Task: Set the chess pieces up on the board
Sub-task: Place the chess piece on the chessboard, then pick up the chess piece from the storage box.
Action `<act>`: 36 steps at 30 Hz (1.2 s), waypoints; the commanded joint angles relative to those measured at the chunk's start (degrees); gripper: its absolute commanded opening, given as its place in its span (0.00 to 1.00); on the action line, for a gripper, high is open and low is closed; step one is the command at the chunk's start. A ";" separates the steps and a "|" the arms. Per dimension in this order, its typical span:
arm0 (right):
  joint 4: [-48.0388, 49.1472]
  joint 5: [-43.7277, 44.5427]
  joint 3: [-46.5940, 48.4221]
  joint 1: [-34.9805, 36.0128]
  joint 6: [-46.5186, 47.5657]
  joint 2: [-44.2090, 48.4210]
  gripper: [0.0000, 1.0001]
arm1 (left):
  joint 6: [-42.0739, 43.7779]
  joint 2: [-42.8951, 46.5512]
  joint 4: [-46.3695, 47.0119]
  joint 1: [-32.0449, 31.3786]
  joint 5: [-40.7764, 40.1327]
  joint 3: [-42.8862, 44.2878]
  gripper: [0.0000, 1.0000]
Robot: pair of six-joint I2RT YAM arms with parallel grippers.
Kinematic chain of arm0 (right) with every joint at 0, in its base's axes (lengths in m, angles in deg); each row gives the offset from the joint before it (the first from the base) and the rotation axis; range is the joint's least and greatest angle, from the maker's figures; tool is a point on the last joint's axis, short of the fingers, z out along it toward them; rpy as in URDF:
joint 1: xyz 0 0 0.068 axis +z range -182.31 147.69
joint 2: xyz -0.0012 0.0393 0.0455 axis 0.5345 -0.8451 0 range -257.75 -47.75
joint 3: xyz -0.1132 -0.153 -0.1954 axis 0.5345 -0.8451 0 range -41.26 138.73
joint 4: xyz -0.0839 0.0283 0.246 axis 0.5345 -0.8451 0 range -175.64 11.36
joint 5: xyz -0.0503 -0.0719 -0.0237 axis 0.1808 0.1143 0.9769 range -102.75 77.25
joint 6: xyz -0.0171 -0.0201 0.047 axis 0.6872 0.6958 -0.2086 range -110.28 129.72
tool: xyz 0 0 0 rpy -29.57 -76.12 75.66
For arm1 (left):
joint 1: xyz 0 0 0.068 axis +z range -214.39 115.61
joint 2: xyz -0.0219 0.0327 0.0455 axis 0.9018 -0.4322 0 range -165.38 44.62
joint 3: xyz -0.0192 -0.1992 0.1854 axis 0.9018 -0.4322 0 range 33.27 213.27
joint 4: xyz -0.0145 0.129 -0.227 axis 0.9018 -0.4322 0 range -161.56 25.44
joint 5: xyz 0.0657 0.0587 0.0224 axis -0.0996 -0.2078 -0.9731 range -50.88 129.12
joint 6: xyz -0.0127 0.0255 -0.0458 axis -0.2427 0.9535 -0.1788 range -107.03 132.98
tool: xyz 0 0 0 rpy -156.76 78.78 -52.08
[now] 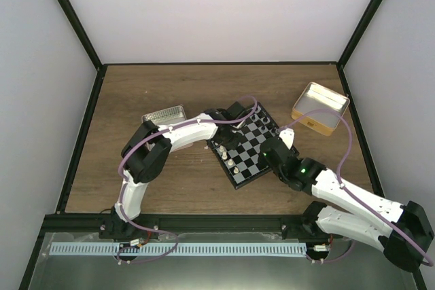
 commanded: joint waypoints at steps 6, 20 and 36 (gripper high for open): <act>0.81 0.59 -0.08 0.11 -0.62 0.10 0.43 | 1.31 0.40 -1.33 -0.38 0.98 1.66 0.14; 0.71 0.46 -0.16 0.09 -1.04 0.57 0.43 | 0.57 5.29 -0.80 -0.34 -2.95 3.82 0.34; 1.69 0.04 -0.29 0.02 -1.03 0.49 0.44 | -27.35 31.51 23.11 16.00 -8.96 -23.54 0.47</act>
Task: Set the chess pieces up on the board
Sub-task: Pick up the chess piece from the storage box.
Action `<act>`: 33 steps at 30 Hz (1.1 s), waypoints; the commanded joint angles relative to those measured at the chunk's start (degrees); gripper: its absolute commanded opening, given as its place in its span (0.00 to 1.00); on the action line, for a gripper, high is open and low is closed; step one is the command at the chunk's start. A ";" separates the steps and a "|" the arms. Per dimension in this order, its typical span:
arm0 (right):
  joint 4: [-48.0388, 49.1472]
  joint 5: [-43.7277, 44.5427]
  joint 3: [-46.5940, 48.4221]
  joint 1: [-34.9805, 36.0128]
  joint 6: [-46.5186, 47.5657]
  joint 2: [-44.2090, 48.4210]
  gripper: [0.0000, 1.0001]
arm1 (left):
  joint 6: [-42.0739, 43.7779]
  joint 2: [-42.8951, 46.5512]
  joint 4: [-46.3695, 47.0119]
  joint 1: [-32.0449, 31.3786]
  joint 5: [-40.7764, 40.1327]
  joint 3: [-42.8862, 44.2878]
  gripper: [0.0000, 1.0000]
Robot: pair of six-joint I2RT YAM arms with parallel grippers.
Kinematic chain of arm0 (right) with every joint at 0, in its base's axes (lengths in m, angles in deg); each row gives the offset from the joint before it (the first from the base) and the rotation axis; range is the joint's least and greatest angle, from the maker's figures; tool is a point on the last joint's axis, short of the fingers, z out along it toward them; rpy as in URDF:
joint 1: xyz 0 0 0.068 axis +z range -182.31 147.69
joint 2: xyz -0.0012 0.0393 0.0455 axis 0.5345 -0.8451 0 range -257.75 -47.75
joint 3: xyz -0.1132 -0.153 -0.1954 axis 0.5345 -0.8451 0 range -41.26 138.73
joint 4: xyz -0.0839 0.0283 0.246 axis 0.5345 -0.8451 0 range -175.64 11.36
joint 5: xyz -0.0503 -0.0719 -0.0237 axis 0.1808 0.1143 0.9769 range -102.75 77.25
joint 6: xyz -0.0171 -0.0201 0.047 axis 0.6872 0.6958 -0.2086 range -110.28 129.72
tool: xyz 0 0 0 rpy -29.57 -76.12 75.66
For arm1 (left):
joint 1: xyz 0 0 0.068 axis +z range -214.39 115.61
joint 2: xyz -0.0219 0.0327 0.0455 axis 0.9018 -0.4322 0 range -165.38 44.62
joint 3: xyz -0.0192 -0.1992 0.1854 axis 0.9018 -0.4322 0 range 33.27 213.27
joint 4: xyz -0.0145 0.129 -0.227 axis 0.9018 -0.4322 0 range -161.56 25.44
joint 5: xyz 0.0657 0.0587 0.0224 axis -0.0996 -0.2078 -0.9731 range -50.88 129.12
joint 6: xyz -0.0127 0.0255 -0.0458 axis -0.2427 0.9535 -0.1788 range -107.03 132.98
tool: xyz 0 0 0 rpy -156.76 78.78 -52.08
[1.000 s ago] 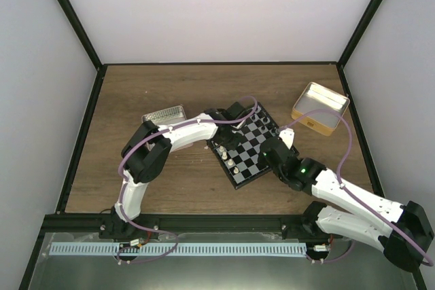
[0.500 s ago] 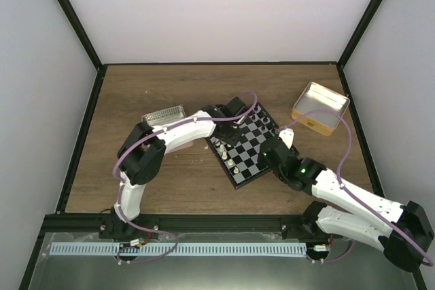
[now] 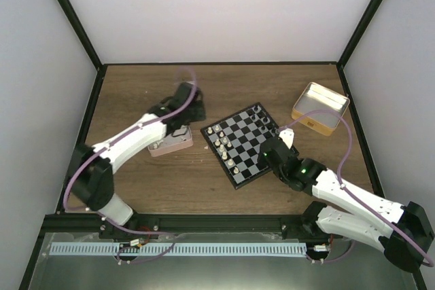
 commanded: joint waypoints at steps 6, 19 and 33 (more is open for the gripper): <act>1.52 0.99 0.01 0.00 -0.73 -0.05 0.44 | -23.06 12.31 17.44 13.65 3.82 -18.85 0.48; 1.87 1.05 -0.06 0.02 -0.11 0.17 0.44 | -25.14 1.39 21.14 20.98 18.68 -21.99 0.33; 2.86 0.40 -0.48 0.02 1.35 0.71 0.45 | -32.50 -5.73 31.35 21.41 20.33 -26.42 0.29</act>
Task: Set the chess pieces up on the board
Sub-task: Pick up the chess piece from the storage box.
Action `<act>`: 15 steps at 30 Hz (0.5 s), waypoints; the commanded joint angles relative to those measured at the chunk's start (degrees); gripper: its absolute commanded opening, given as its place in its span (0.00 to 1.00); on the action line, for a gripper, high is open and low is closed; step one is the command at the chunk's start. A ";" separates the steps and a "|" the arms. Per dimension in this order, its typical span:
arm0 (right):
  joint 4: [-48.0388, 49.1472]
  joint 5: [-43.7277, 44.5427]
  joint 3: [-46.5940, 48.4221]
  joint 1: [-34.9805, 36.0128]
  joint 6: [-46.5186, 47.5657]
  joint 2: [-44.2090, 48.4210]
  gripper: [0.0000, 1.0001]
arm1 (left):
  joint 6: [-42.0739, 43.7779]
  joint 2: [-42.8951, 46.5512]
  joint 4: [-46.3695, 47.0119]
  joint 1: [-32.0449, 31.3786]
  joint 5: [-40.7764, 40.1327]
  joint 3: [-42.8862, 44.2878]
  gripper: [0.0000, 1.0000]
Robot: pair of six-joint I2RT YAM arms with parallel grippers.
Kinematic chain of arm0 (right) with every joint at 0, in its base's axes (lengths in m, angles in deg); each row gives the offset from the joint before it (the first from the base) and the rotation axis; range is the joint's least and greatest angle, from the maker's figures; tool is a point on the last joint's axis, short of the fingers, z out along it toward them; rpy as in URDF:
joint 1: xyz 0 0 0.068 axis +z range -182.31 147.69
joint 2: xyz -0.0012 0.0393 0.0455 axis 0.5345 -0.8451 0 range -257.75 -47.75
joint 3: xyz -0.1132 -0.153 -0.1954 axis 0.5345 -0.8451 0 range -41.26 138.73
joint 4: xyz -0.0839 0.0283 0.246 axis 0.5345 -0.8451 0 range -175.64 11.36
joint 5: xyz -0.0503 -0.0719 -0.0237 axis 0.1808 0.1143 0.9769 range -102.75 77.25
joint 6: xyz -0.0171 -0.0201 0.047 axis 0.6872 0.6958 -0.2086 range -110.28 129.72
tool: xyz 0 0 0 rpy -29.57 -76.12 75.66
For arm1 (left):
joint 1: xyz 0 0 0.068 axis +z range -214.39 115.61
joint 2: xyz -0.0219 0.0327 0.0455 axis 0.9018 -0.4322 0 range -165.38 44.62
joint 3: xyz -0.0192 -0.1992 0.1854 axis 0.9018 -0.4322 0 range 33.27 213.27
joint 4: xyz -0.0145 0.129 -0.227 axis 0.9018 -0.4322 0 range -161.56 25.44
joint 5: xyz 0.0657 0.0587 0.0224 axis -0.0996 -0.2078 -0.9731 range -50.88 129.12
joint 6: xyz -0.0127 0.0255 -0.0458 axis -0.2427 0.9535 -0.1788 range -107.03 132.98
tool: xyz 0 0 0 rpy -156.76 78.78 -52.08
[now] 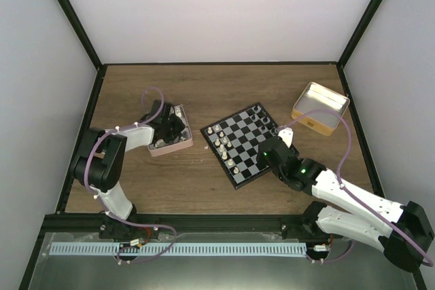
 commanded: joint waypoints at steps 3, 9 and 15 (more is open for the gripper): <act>1.25 0.14 -0.55 0.02 0.85 1.20 0.45 | -8.24 -2.20 7.94 0.45 -0.13 -1.99 0.29; 0.83 -0.68 -1.03 0.05 0.45 1.41 0.45 | -11.87 -2.09 8.39 0.45 -3.53 -2.29 0.29; 0.94 -0.27 -0.88 0.02 0.61 1.69 0.45 | -14.16 -3.65 9.34 0.44 -2.21 -2.07 0.28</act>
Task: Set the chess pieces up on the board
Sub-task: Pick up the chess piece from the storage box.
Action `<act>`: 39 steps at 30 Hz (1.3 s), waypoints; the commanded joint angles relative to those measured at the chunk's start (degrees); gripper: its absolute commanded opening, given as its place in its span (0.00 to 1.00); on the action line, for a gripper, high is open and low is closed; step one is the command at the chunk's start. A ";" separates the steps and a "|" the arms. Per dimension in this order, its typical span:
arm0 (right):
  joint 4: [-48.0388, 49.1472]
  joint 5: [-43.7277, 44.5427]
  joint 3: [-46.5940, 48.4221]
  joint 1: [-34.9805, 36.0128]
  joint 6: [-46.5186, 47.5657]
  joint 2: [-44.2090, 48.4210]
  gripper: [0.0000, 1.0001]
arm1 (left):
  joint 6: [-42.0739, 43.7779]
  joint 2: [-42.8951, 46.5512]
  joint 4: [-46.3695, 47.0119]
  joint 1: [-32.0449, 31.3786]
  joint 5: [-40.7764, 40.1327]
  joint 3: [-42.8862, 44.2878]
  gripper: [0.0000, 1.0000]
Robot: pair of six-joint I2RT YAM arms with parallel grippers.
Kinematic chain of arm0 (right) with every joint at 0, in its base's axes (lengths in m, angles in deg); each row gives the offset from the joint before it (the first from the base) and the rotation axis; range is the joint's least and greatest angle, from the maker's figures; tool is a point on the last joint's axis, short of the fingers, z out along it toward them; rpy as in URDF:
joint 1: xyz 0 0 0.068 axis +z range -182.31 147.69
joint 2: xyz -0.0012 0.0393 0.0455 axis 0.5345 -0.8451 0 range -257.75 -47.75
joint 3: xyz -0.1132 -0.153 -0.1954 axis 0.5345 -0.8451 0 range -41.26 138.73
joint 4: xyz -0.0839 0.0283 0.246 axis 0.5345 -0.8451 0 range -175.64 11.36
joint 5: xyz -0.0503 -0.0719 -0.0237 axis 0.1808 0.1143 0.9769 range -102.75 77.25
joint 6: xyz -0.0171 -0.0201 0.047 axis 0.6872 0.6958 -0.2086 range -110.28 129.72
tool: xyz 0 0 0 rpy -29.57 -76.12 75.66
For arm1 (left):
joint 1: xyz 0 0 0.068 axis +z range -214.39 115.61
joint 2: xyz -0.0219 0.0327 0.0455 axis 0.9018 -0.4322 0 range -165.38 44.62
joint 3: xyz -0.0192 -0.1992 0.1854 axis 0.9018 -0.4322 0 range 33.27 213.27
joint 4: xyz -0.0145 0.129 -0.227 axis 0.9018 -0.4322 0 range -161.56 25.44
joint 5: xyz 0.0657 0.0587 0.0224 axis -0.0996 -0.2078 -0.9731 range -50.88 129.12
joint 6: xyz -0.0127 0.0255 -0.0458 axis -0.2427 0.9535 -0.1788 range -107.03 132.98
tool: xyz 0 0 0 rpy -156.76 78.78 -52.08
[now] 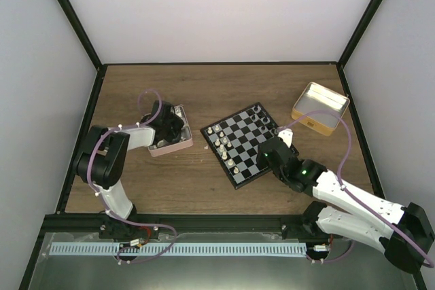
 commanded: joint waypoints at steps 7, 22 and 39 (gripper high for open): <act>-0.05 0.96 -0.11 0.02 -0.48 1.04 0.45 | -5.74 -4.30 3.74 0.30 3.20 -0.55 0.26; 0.01 1.52 -0.30 0.02 -0.51 1.68 0.45 | -5.79 -4.48 4.50 0.30 -1.75 -1.75 0.05; 2.14 0.92 -0.41 0.04 0.21 0.48 0.45 | 19.28 8.45 -4.05 -2.97 -11.75 -1.61 0.04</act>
